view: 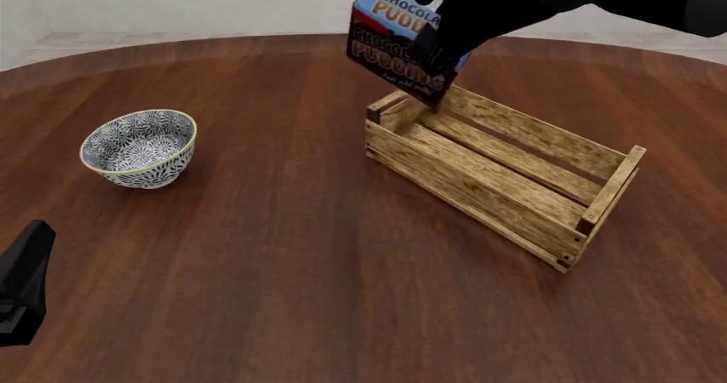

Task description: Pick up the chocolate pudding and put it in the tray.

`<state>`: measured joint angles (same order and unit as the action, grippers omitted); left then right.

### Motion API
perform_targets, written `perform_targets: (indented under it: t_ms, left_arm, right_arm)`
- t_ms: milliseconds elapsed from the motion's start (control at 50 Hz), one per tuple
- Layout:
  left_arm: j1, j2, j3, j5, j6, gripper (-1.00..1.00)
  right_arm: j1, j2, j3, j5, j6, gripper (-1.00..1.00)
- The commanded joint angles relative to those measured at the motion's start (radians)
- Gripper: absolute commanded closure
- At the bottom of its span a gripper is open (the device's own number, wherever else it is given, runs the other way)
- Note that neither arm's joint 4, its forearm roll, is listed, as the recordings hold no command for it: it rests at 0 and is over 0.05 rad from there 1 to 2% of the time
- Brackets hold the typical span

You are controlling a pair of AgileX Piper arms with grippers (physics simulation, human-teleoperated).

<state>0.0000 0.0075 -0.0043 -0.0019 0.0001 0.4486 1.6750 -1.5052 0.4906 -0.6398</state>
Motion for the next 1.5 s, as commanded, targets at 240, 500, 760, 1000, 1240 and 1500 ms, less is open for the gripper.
perform_targets:
  t_ms: [240, 500, 760, 1000, 1240, 1500]
  left_arm:
    - [0.0, 0.0, 0.0, 0.0, 0.0, -1.0]
    - [0.0, 0.0, 0.0, 0.0, 0.0, -1.0]
    - [0.0, 0.0, 0.0, 0.0, 0.0, -1.0]
    - [0.0, 0.0, 0.0, 0.0, 0.0, -1.0]
    - [0.0, 0.0, 0.0, 0.0, 0.0, -1.0]
    - [0.0, 0.0, 0.0, 0.0, 0.0, -1.0]
  right_arm:
    - [-0.06, -0.006, 0.045, -0.035, 0.04, 1.0]
    - [-0.092, -0.006, 0.062, -0.043, 0.027, 1.0]
    - [-0.128, -0.009, 0.075, -0.051, 0.025, 1.0]
    - [-0.152, -0.021, 0.104, -0.064, 0.034, 1.0]
    - [-0.17, -0.02, 0.148, -0.094, 0.051, 1.0]
    - [-0.181, -0.024, 0.194, -0.119, 0.059, 1.0]
